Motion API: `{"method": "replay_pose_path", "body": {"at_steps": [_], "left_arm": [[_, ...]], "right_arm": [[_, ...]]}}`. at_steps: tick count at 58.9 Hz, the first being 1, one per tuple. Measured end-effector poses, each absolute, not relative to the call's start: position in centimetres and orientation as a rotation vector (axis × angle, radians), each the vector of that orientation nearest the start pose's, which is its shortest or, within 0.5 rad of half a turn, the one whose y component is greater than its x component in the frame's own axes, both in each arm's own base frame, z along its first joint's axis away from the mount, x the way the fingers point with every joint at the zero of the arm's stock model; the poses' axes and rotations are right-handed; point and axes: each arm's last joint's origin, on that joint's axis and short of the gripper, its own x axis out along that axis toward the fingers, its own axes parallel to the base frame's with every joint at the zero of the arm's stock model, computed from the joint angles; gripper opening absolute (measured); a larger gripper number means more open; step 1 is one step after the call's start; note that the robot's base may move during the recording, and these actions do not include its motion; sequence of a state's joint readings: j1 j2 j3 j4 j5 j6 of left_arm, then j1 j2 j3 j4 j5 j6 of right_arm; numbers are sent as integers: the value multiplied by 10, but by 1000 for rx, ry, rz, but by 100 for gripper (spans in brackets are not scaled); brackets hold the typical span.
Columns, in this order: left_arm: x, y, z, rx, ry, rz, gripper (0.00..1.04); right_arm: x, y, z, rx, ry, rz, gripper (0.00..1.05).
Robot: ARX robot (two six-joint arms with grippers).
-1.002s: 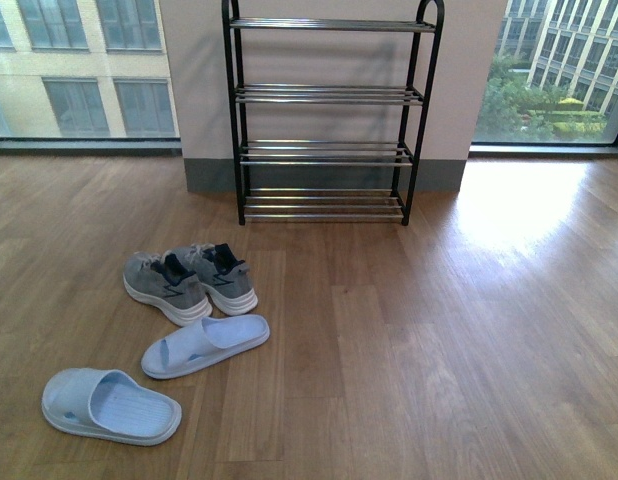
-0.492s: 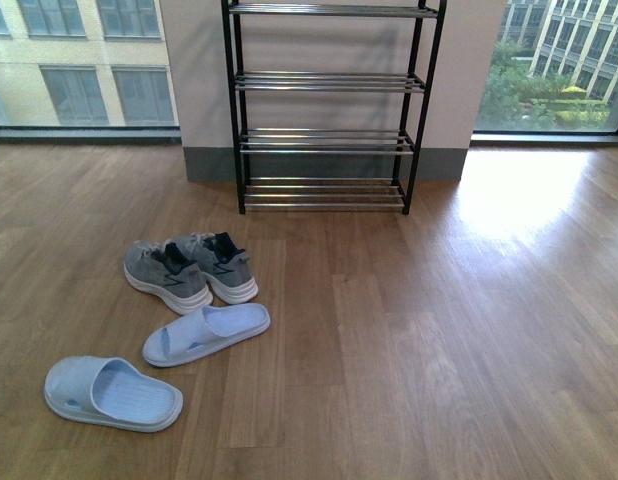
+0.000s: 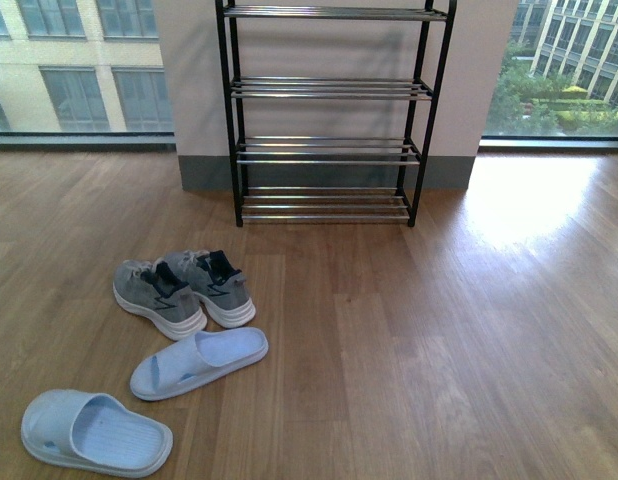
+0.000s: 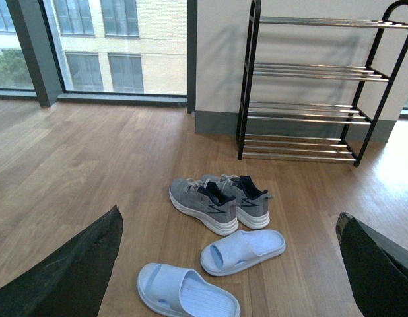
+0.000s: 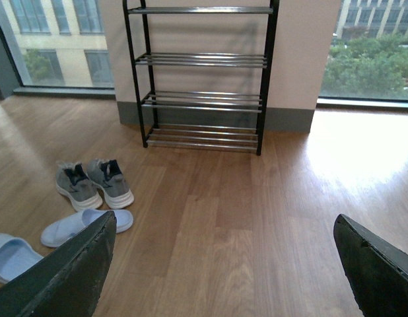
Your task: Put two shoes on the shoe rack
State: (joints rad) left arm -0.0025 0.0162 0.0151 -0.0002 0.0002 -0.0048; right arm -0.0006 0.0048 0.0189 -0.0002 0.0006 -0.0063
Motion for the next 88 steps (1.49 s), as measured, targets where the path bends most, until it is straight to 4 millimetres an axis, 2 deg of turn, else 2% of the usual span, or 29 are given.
{"method": "replay_pose_path", "body": {"at_steps": [82,87,88], "left_arm": [[98,0,167,-5,2,-2,95],[98,-1,165,-184,188,112,95],[98,-1,163,-271,235,149,95]], "right_arm": [[97,0,170,-7,-14,-1,95],[97,0,170,-6,-14,-2,95],[97,0,170,-6,-14,-1,95]]}}
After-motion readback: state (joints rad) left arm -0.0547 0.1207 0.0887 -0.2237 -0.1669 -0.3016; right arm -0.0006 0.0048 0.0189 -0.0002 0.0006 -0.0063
